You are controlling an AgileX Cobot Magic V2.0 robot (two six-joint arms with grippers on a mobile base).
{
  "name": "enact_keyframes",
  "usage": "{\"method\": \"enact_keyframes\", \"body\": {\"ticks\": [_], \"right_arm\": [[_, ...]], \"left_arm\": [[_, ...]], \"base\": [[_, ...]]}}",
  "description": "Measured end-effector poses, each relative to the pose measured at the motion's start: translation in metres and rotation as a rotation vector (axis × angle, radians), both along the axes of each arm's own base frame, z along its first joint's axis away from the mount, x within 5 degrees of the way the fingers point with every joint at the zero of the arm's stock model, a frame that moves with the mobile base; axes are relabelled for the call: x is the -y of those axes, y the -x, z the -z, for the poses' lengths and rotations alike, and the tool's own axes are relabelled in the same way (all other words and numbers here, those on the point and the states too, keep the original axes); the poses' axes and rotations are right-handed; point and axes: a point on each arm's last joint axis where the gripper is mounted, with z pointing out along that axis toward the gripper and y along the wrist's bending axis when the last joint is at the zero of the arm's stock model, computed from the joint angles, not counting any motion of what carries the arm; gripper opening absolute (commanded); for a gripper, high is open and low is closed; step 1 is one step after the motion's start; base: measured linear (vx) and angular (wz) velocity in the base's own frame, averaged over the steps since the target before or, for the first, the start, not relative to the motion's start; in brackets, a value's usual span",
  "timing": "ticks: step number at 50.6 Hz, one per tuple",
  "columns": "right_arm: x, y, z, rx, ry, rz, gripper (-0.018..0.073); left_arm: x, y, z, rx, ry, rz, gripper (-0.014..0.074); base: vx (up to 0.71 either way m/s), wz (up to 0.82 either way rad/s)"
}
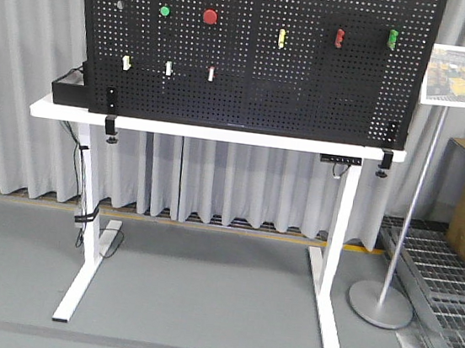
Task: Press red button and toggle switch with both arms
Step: 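Drive the base forward toward the black pegboard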
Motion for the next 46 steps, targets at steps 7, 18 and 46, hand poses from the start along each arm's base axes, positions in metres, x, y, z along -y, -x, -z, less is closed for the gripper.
{"method": "enact_keyframes", "body": {"ticks": [7, 18, 46], "right_arm": [[0.0000, 0.0000, 0.0000, 0.000, 0.000, 0.000, 0.0000], [0.0000, 0.0000, 0.0000, 0.000, 0.000, 0.000, 0.0000], [0.0000, 0.0000, 0.0000, 0.000, 0.000, 0.000, 0.0000]], "left_arm": [[0.0000, 0.0000, 0.0000, 0.000, 0.000, 0.000, 0.0002], [0.0000, 0.0000, 0.0000, 0.000, 0.000, 0.000, 0.0002], [0.0000, 0.0000, 0.0000, 0.000, 0.000, 0.000, 0.0002]], "base": [[0.31, -0.02], [0.38, -0.07], [0.43, -0.03]]}}
